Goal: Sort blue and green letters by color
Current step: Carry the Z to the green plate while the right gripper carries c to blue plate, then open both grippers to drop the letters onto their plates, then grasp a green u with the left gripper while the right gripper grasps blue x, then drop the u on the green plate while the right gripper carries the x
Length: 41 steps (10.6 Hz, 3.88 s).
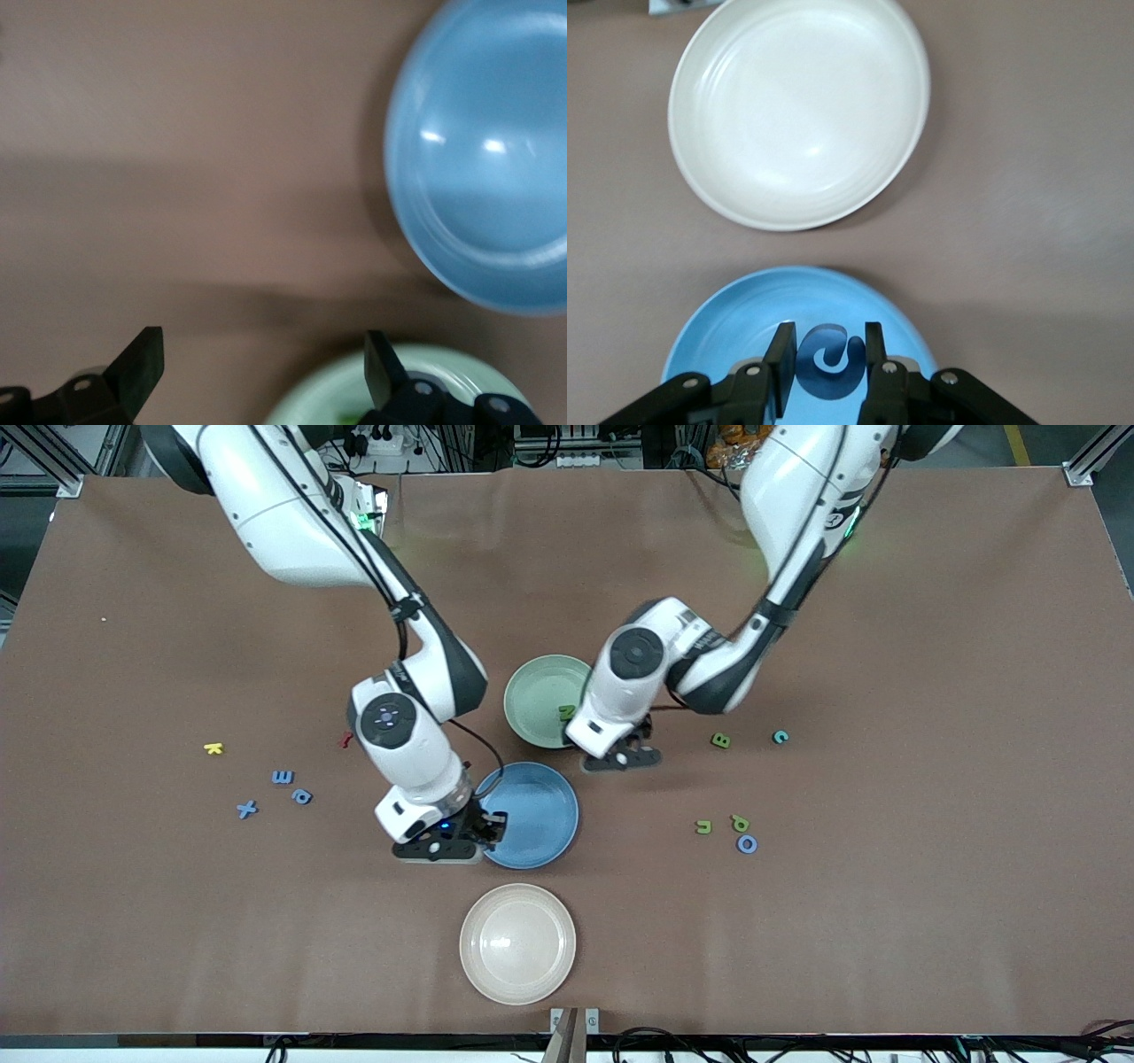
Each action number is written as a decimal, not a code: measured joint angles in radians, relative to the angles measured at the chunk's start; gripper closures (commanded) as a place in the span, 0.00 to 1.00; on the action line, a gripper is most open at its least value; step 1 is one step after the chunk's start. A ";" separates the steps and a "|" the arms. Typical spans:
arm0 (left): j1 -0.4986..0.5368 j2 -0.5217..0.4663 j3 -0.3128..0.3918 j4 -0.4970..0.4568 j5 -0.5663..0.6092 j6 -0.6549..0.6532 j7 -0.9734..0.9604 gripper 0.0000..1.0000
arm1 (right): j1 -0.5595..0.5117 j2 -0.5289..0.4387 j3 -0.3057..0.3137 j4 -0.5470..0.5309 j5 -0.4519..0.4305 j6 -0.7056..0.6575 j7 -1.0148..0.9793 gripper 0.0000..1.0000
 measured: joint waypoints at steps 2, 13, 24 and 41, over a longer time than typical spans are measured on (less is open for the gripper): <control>0.091 0.000 0.002 0.000 0.005 -0.001 0.071 0.00 | 0.062 0.029 -0.016 0.020 -0.001 0.000 0.072 0.31; 0.117 0.140 0.124 0.140 0.094 0.000 0.281 0.11 | -0.057 -0.118 -0.083 -0.113 -0.019 -0.203 0.058 0.00; 0.127 0.170 0.143 0.155 0.094 0.000 0.384 1.00 | -0.543 -0.245 -0.086 -0.375 -0.028 -0.103 -0.607 0.00; -0.101 0.128 -0.104 0.169 0.032 -0.096 -0.277 0.00 | -0.583 -0.187 -0.082 -0.592 -0.028 0.236 -0.978 0.62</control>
